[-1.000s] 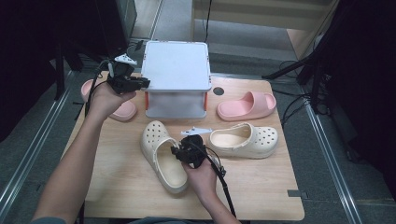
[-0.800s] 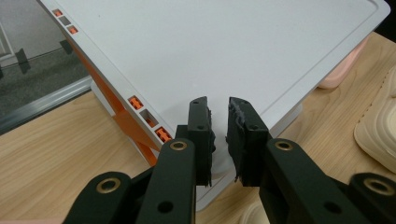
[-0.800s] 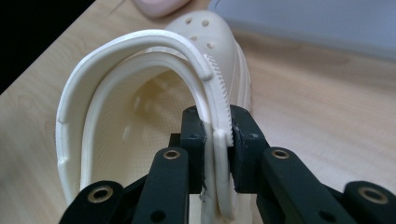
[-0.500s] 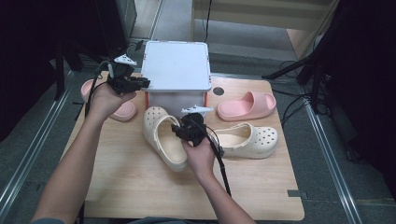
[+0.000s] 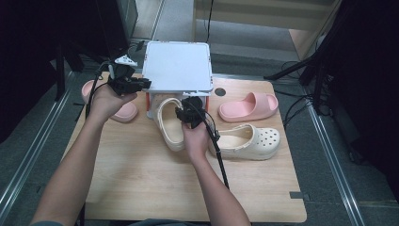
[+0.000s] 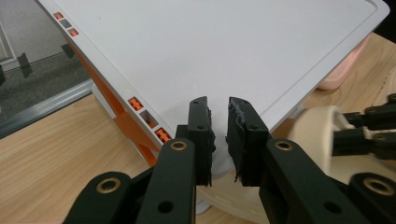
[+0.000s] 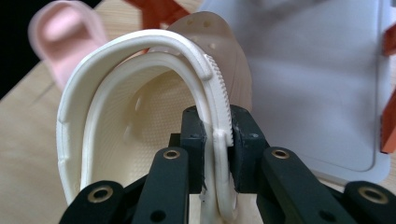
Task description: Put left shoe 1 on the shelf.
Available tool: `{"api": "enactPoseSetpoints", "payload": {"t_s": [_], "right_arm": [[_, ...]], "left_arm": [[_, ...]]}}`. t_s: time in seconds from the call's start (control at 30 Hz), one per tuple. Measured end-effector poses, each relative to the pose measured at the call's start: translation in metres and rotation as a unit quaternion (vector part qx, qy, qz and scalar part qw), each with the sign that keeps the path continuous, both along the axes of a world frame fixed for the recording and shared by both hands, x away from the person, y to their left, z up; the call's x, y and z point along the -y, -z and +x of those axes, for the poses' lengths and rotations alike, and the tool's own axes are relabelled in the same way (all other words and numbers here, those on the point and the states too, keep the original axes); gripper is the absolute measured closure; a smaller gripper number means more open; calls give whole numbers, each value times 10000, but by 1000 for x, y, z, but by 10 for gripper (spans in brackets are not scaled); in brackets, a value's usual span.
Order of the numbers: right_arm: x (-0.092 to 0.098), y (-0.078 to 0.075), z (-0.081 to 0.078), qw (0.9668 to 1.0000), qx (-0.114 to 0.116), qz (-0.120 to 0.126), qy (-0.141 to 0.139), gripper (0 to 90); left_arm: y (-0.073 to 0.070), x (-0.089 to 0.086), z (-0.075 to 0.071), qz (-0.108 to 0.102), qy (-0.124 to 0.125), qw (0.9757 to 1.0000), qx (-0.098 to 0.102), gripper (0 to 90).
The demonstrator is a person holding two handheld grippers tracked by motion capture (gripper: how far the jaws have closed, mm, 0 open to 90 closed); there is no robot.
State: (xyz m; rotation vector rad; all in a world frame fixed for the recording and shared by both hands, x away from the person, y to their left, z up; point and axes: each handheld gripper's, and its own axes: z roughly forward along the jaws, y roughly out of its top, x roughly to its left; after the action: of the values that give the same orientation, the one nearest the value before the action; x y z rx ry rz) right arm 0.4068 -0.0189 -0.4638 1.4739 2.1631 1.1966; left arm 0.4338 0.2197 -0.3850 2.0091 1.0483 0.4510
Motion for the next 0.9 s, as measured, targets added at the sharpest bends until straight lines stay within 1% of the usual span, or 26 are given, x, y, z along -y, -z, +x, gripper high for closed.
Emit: {"api": "enactPoseSetpoints", "payload": {"t_s": [0.07,0.13,0.17,0.23,0.27,0.37,0.43,0.47,0.5,0.6,0.7,0.8,0.83,0.9], "right_arm": [[-4,6,4,9998,-40,-27,170,788],[-8,10,5,9995,-125,63,267,786],[-10,12,6,9994,-163,84,289,784],[-16,15,6,9994,-158,46,292,780],[-19,17,5,9993,-146,28,343,774],[-20,19,3,9990,-183,193,352,750],[-19,21,3,9990,-235,290,252,721],[-18,22,2,9991,-261,296,166,709],[-18,22,1,9991,-260,315,96,677],[-16,19,-2,9993,-182,323,-19,656],[-12,14,-9,9996,-62,210,-148,630],[-6,8,-20,9994,75,128,-309,642],[-4,6,-23,9993,86,109,-356,651],[0,4,-30,9989,83,77,-462,725]], "left_arm": [[0,0,0,11,7,10000,13,791],[0,0,0,5,2,10000,27,792],[0,0,0,6,1,10000,32,792],[1,1,-1,24,-11,10000,59,792],[1,1,-1,31,-13,10000,64,792],[1,1,-1,22,-12,10000,72,792],[1,1,-1,22,-1,10000,86,792],[1,1,-1,22,-2,10000,90,792],[2,1,-1,21,-3,10000,97,792],[2,1,-1,32,-15,9999,103,791],[2,1,-1,42,-17,9999,110,791],[2,1,-1,39,-15,9999,113,792],[2,1,-1,45,-18,9999,112,792],[2,1,-1,53,-25,9999,114,792]]}}
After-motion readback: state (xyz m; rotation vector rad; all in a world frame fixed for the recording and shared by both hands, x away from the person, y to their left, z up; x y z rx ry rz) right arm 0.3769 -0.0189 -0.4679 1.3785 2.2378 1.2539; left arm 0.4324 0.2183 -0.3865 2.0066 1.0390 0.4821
